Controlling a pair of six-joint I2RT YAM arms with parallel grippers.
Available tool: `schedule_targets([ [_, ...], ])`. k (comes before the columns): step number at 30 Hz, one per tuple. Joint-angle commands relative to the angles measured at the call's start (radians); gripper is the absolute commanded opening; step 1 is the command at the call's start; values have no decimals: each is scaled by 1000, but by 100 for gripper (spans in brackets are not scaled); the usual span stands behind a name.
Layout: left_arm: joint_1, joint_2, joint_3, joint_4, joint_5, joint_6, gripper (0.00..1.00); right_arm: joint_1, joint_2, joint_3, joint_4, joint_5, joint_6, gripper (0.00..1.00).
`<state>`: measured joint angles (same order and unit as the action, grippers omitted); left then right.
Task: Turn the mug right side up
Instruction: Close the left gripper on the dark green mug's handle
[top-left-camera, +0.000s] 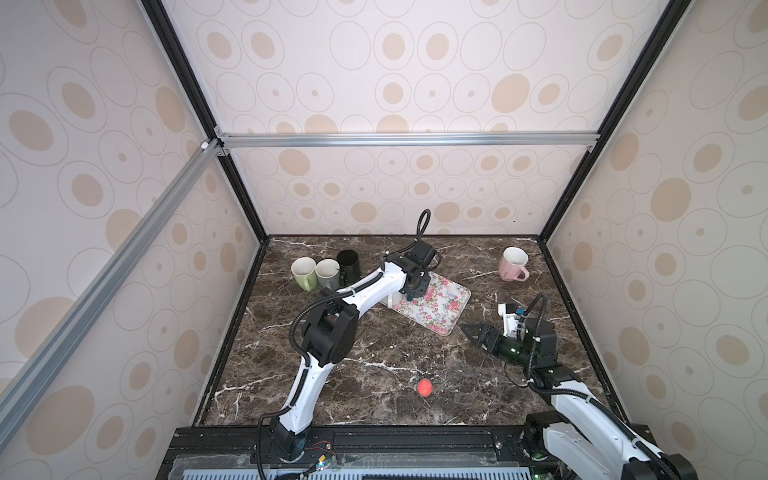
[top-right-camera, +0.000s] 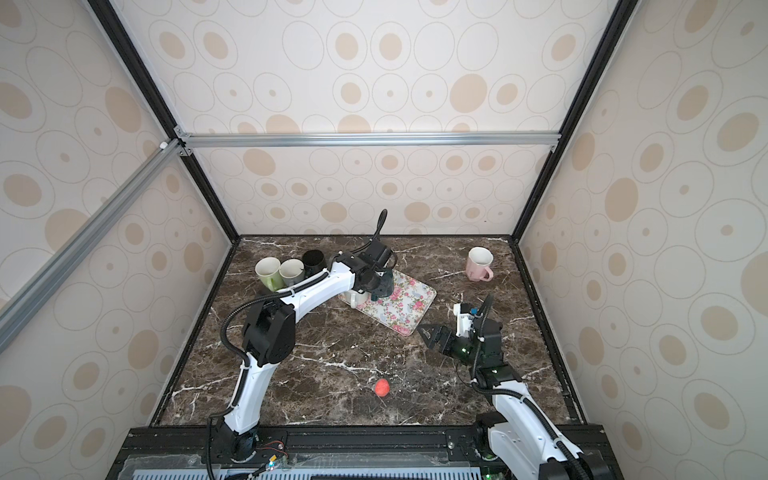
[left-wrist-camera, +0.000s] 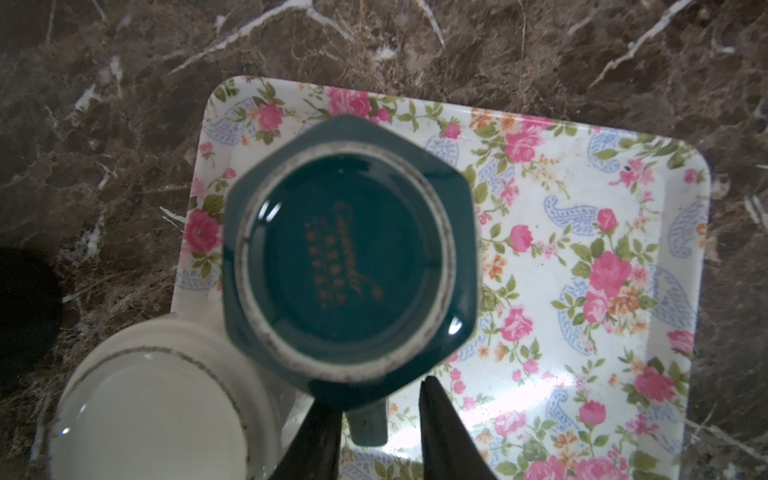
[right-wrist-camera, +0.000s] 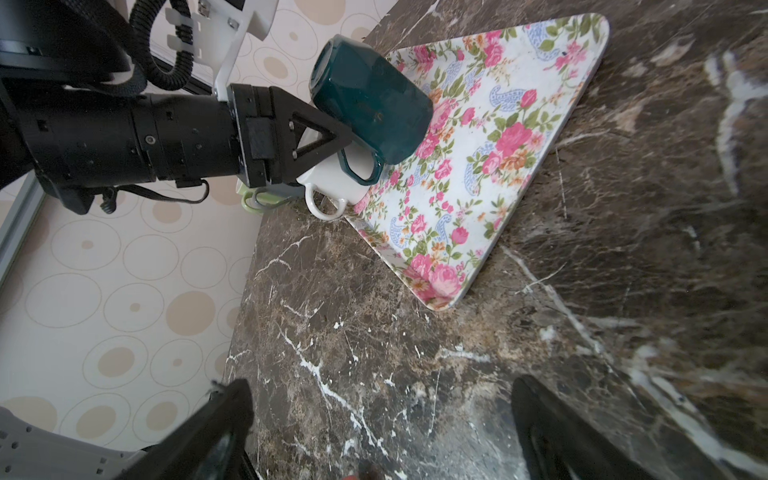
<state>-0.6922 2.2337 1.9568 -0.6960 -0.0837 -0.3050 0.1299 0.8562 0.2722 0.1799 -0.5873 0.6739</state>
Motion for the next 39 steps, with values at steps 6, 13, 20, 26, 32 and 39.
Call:
schedule_targets([
  [6,-11,31,61,-21,12,-8,32,7,-39,-21,4,12,20,100],
  [13,-18,55,86,-44,-57,-5,32,7,-60,-24,-11,14,21,100],
  [20,-19,60,88,-41,-73,-9,29,6,-74,-27,-27,23,17,100],
  [26,-18,73,104,-49,-97,-9,27,7,-73,-28,-31,22,17,100],
  [32,-19,95,119,-59,-112,-3,24,7,-73,-26,-39,23,13,100],
  [39,-18,107,132,-63,-111,0,22,7,-66,-19,-51,27,9,100],
])
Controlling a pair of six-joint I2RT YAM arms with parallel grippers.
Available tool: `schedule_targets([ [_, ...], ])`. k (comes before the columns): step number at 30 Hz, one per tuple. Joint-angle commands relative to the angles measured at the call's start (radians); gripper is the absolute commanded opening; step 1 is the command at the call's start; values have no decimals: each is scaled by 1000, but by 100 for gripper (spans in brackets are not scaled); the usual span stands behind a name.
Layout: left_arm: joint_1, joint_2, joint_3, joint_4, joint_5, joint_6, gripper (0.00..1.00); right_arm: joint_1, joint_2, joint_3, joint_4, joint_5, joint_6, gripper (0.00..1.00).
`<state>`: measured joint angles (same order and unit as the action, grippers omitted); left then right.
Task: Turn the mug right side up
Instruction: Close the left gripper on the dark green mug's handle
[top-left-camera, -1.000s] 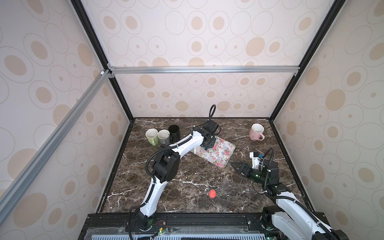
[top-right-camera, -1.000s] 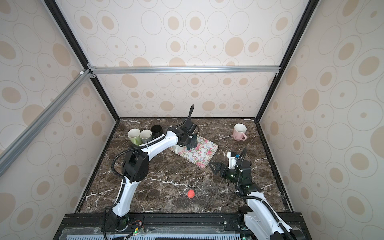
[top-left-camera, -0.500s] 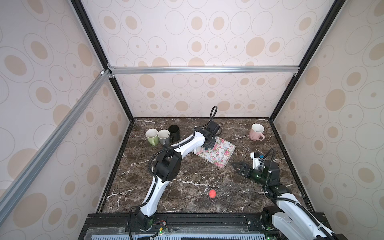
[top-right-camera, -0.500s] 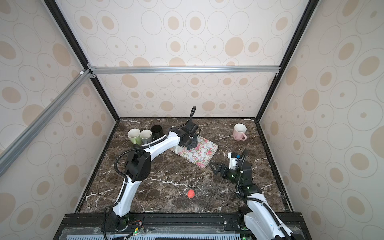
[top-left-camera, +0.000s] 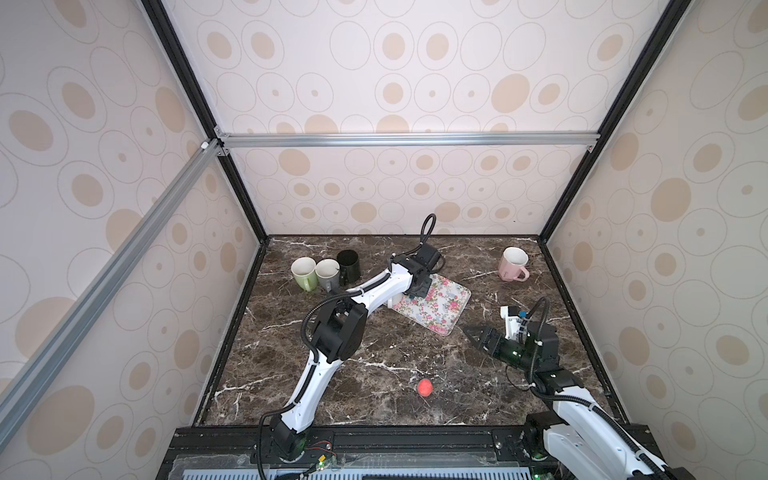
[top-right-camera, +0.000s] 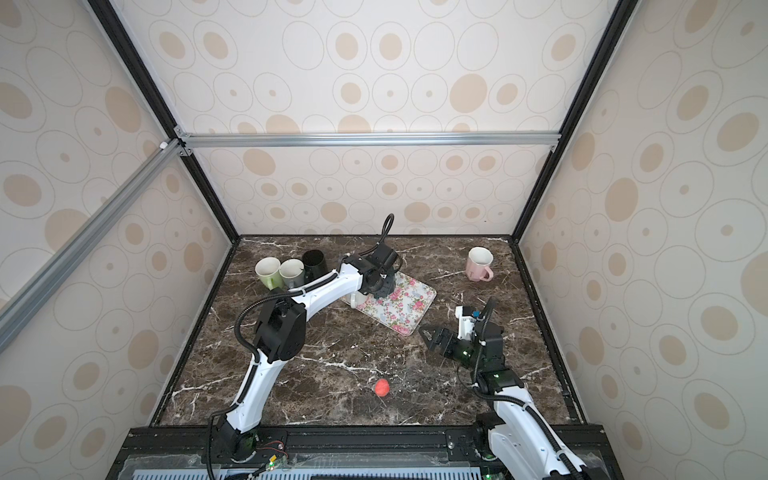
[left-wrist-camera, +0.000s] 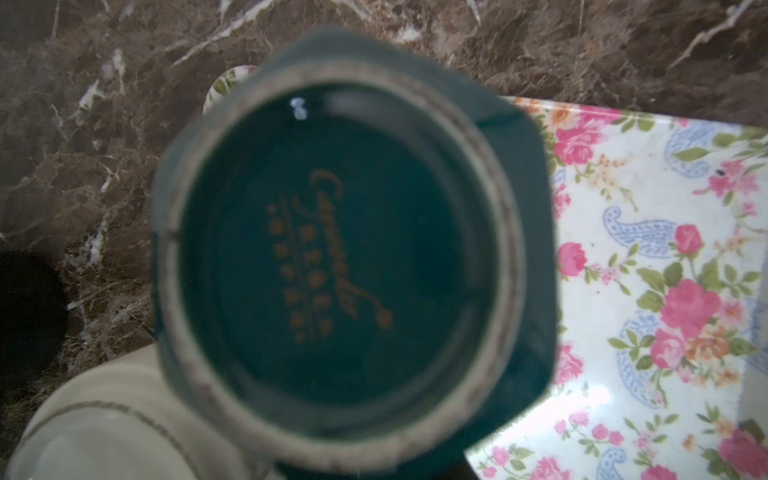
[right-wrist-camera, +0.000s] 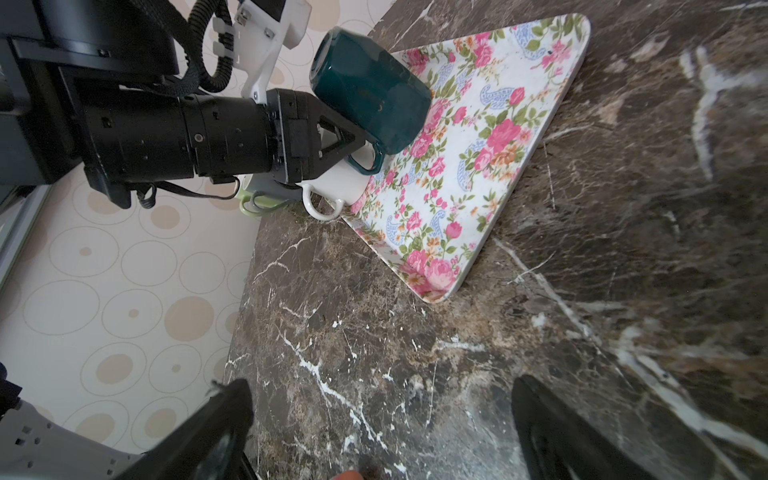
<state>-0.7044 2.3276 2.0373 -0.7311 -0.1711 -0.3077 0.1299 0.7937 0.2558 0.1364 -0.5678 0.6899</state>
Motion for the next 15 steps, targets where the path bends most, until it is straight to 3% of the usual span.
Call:
schedule_targets([
  [1,-6,13,51,-27,-24,2,20,7,-2,-1,-7,8,-7,100],
  [8,-6,9,57,-21,-30,5,13,7,26,8,-5,4,-7,100],
  [12,-6,7,63,-19,-19,7,0,7,40,7,6,-3,-2,100],
  [15,-4,1,66,-19,-19,4,0,7,44,2,6,-3,-4,100],
])
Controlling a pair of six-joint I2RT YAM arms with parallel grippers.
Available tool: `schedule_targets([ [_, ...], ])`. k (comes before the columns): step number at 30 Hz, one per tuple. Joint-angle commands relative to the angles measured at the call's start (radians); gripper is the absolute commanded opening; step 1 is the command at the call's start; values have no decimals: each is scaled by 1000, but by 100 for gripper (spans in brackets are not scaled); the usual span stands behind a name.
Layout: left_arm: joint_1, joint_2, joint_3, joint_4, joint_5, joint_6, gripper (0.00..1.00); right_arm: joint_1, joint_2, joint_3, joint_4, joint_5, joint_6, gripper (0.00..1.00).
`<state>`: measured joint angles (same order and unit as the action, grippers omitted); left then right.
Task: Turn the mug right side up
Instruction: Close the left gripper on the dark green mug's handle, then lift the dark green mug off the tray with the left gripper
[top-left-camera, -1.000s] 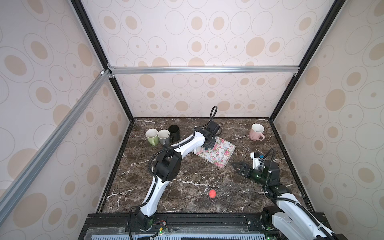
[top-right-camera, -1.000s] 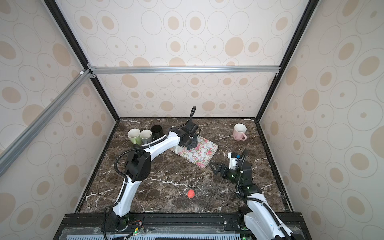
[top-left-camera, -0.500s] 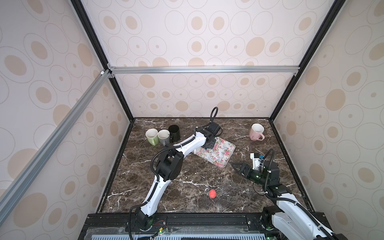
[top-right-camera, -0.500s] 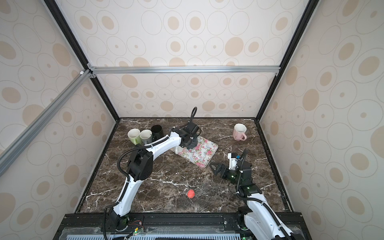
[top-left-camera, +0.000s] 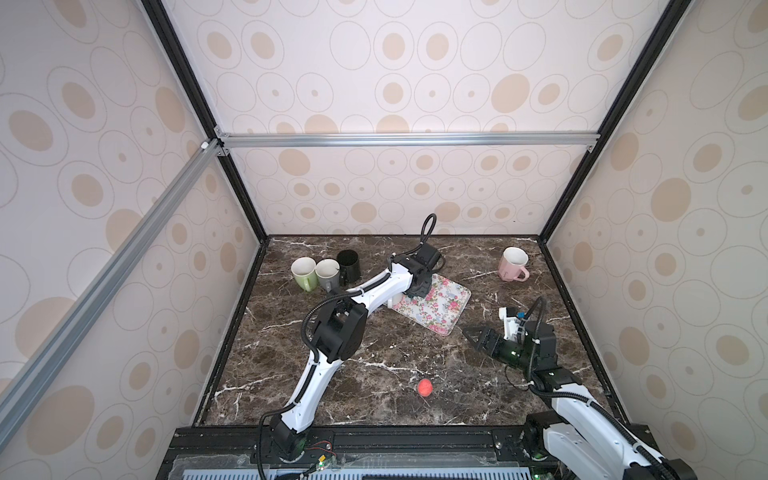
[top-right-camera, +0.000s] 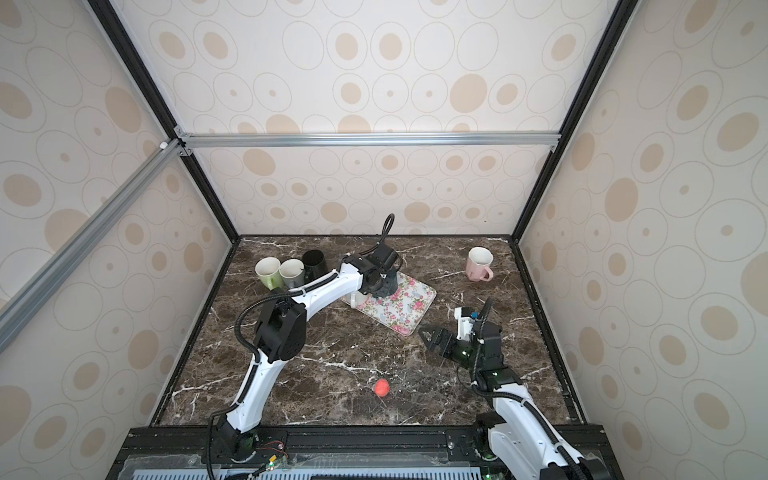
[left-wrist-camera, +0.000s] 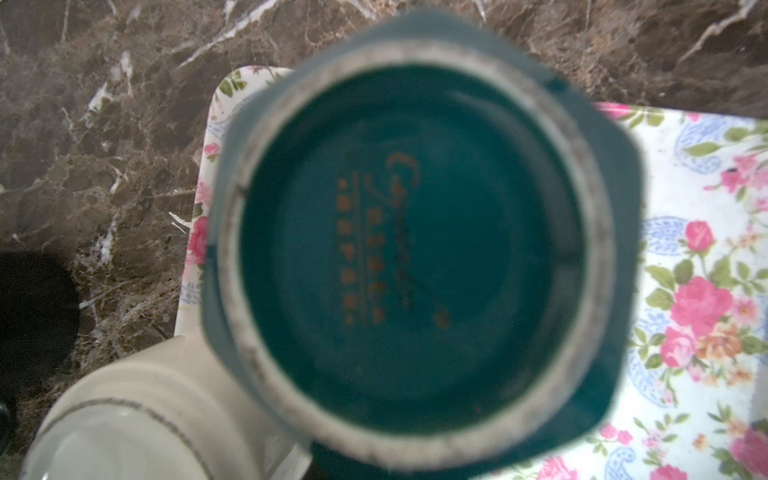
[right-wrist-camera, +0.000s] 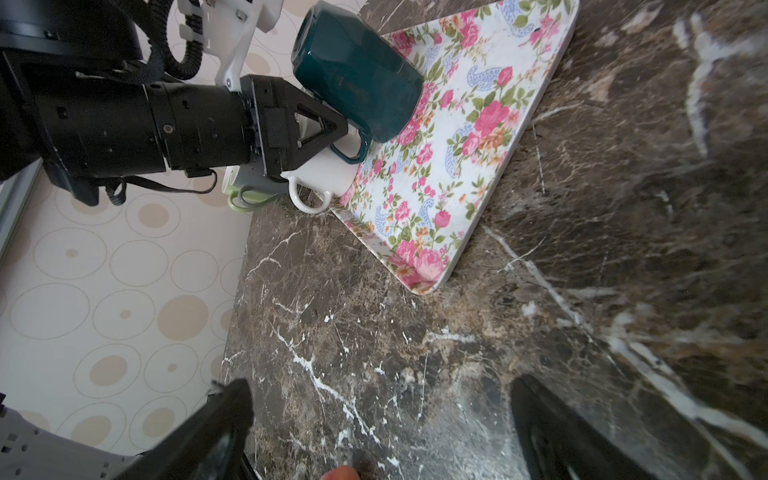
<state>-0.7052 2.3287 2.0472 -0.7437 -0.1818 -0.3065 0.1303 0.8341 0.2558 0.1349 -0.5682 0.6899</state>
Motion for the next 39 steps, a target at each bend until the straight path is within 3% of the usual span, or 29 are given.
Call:
schedule_targets([
  [1,-3,-3,56,-6,-8,0,0,6,3,0,5,1,-5,100],
  [9,4,-28,13,47,56,-7,0,6,4,5,-9,0,-10,100],
  [17,11,-140,-173,234,102,21,0,5,-36,19,-83,27,-37,100],
  [31,38,-173,-226,279,248,-22,0,6,-13,44,-75,-14,-15,100],
  [39,54,-220,-286,325,271,-61,0,6,27,71,-58,-30,-14,100],
])
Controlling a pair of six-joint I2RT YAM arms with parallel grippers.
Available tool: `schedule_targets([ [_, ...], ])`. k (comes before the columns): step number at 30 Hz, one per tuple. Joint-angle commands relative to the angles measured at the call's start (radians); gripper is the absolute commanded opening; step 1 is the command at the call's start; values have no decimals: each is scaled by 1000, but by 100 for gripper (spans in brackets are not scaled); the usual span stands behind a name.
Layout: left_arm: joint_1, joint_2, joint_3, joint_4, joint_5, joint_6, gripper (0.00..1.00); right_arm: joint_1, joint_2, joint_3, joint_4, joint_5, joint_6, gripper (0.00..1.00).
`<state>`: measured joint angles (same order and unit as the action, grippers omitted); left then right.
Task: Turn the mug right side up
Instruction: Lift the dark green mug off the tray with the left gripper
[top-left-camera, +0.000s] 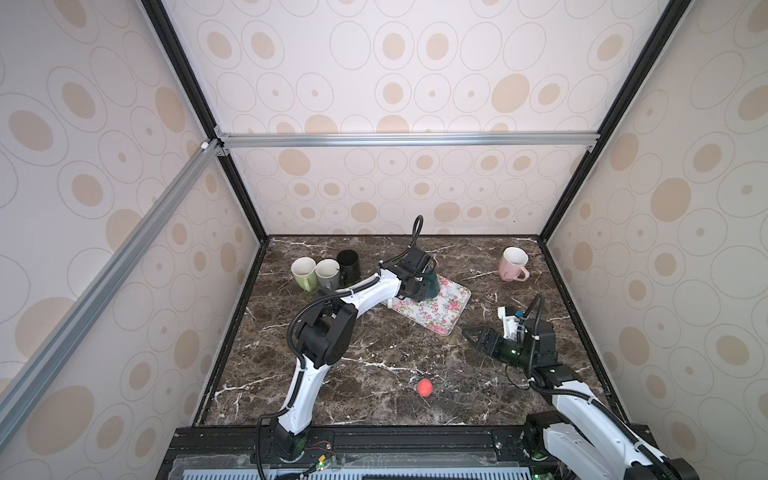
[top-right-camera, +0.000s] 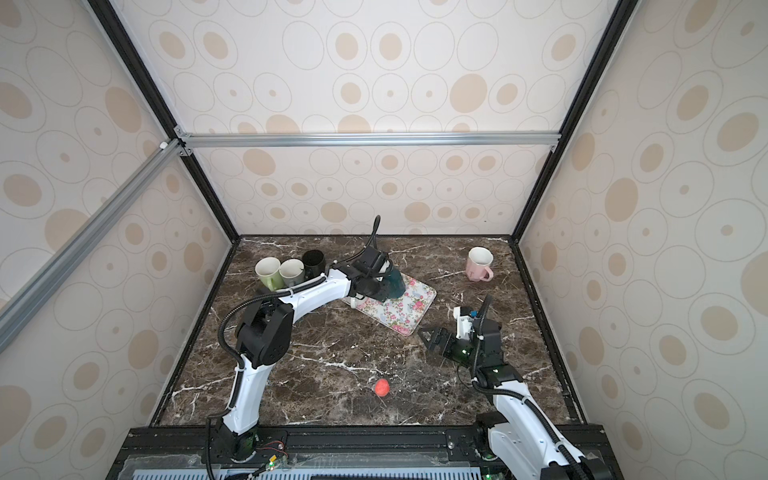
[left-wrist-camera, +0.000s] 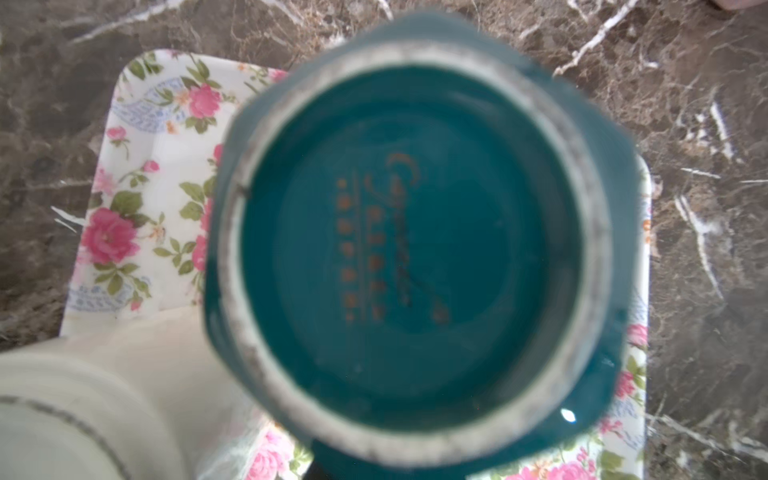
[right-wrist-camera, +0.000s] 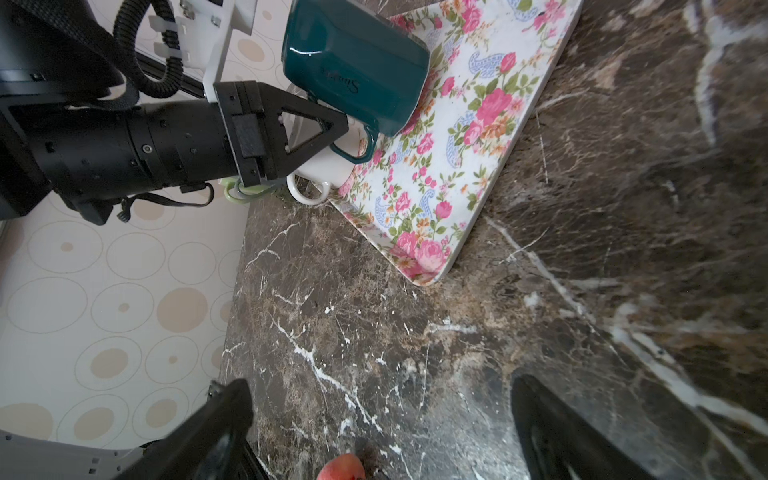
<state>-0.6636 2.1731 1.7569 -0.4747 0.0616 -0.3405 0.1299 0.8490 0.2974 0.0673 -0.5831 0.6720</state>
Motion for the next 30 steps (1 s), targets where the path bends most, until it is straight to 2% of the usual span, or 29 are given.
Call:
schedule_targets([
  [1,14,-69,3,57,30,-31,0,7,18,33,15,-9,9,100],
  [5,17,-94,-23,76,44,-43,0,7,66,46,72,-10,33,100],
  [12,26,-161,-107,162,150,-82,0,7,157,99,127,-56,63,99],
  [20,28,-255,-222,289,253,-148,0,7,158,126,119,-78,88,98],
  [30,27,-300,-241,361,381,-197,0,8,148,134,145,-87,126,98],
])
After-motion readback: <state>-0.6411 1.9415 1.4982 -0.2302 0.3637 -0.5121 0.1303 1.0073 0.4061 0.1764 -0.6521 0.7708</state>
